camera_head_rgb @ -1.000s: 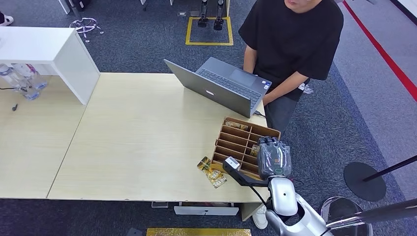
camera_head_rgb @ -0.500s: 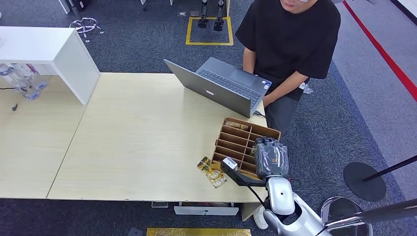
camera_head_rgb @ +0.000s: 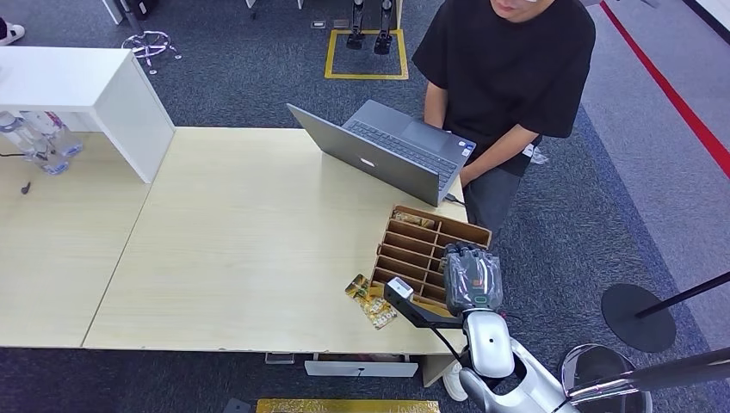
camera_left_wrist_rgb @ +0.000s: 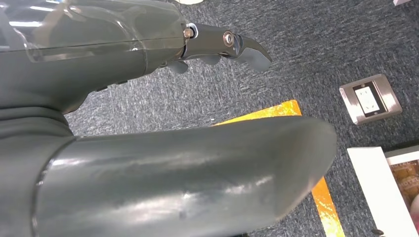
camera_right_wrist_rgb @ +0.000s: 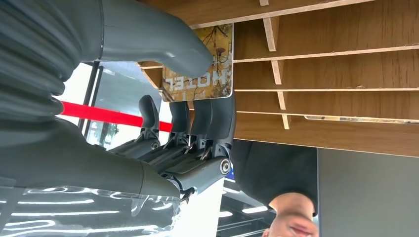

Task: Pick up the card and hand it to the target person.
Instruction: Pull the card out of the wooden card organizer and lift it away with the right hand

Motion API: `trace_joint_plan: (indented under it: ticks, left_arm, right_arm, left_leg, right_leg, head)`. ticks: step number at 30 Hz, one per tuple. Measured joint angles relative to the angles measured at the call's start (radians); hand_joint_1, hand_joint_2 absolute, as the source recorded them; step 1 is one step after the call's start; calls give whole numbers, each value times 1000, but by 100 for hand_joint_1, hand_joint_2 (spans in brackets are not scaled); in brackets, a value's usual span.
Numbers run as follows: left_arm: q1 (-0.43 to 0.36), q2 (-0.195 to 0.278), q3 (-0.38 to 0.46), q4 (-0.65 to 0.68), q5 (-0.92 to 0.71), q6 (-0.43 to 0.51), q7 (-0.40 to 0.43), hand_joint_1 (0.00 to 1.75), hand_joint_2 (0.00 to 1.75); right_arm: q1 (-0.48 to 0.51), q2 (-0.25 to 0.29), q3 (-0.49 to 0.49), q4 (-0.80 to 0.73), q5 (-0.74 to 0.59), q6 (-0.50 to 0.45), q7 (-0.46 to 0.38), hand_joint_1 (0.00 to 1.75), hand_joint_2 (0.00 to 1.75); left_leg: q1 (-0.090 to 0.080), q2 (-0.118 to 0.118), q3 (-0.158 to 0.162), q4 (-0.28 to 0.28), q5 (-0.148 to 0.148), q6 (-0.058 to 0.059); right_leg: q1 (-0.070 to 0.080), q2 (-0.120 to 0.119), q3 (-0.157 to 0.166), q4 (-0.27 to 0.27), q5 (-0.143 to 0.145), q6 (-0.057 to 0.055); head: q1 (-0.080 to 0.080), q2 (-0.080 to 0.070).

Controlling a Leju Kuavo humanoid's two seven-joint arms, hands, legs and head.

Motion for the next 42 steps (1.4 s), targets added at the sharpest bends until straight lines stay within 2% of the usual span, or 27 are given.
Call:
trace_joint_plan:
  ticks: [8, 12, 20, 24, 28, 36, 42]
  left_arm:
    - [0, 0, 0, 0, 0, 0, 0, 0, 0]
    - [0, 0, 0, 0, 0, 0, 0, 0, 0]
    - [0, 0, 0, 0, 0, 0, 0, 0, 0]
    - [0, 0, 0, 0, 0, 0, 0, 0, 0]
    - [1, 0, 0, 0, 0, 1, -1, 0, 0]
    - [3, 1, 0, 0, 0, 5, -9, 0, 0]
    - [6, 2, 0, 0, 0, 10, -21, 0, 0]
  right_arm:
    - [0, 0, 0, 0, 0, 1, 0, 151, 175]
    - [-1, 0, 0, 0, 0, -1, 0, 158, 175]
    - [-7, 2, -1, -1, 3, -7, 0, 160, 175]
    - [-7, 2, -1, -4, 9, -9, 0, 166, 175]
    - [-5, 1, -4, -27, 32, -13, 0, 161, 175]
    - [-7, -8, -14, -169, 42, -27, -5, 175, 175]
    - [-18, -20, -13, -302, 17, -50, -18, 167, 175]
  left_leg:
    - [0, 0, 0, 0, 0, 0]
    - [0, 0, 0, 0, 0, 0]
    - [0, 0, 0, 0, 0, 0]
    - [0, 0, 0, 0, 0, 0]
    - [0, 0, 0, 0, 0, 0]
    - [0, 0, 0, 0, 0, 0]
    - [0, 0, 0, 0, 0, 0]
  right_leg:
    - [0, 0, 0, 0, 0, 0]
    - [0, 0, 0, 0, 0, 0]
    - [0, 0, 0, 0, 0, 0]
    - [0, 0, 0, 0, 0, 0]
    - [0, 0, 0, 0, 0, 0]
    - [0, 0, 0, 0, 0, 0]
    - [0, 0, 0, 0, 0, 0]
  head:
    - [0, 0]
    - [0, 0]
    - [0, 0]
    - [0, 0]
    - [0, 0]
    - [0, 0]
    - [0, 0]
